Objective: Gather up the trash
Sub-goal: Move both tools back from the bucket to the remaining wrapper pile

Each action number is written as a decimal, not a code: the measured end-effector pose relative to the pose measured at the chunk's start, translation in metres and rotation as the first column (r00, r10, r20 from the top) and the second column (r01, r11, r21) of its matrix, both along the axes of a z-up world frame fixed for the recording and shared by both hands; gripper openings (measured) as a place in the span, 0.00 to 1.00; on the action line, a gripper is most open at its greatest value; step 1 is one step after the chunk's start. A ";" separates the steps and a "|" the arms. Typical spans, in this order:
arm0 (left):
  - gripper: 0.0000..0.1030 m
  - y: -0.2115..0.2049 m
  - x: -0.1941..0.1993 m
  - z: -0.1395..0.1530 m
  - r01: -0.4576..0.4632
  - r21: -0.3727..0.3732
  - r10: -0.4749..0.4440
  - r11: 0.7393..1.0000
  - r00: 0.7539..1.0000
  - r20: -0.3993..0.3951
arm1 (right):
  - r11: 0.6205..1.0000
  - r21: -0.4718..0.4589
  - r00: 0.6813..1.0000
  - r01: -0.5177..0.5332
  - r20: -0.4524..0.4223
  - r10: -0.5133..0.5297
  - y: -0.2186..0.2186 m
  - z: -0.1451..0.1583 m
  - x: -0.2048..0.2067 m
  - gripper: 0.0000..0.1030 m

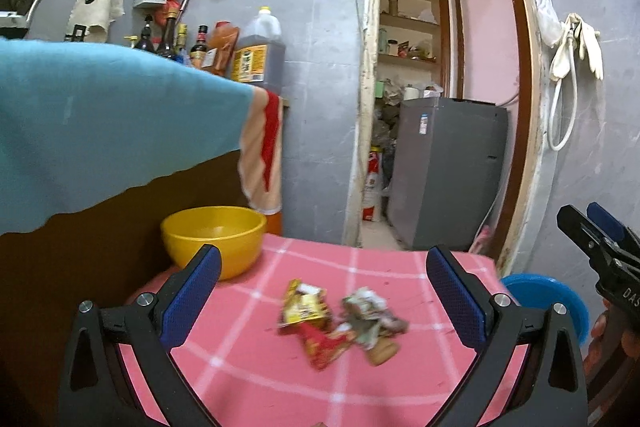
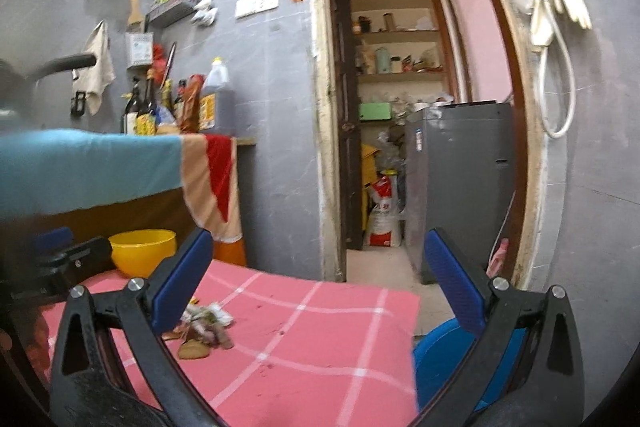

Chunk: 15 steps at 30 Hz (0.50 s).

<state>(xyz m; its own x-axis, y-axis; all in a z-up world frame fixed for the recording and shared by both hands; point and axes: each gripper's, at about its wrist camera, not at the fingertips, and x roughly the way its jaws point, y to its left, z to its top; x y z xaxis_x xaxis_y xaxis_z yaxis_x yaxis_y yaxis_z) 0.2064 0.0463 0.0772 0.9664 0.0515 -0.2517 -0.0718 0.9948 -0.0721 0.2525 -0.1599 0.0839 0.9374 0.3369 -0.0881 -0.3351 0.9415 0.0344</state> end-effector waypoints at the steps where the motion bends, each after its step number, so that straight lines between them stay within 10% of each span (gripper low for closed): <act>1: 0.98 0.003 -0.001 -0.002 -0.003 0.007 0.003 1.000 1.000 -0.007 | 1.000 -0.009 1.000 -0.007 -0.007 0.007 0.004 -0.001 0.001 1.00; 15: 0.97 0.036 0.008 -0.048 0.020 0.018 -0.016 1.000 0.980 -0.199 | 0.980 -0.170 0.970 -0.102 -0.235 0.060 0.046 -0.038 0.027 1.00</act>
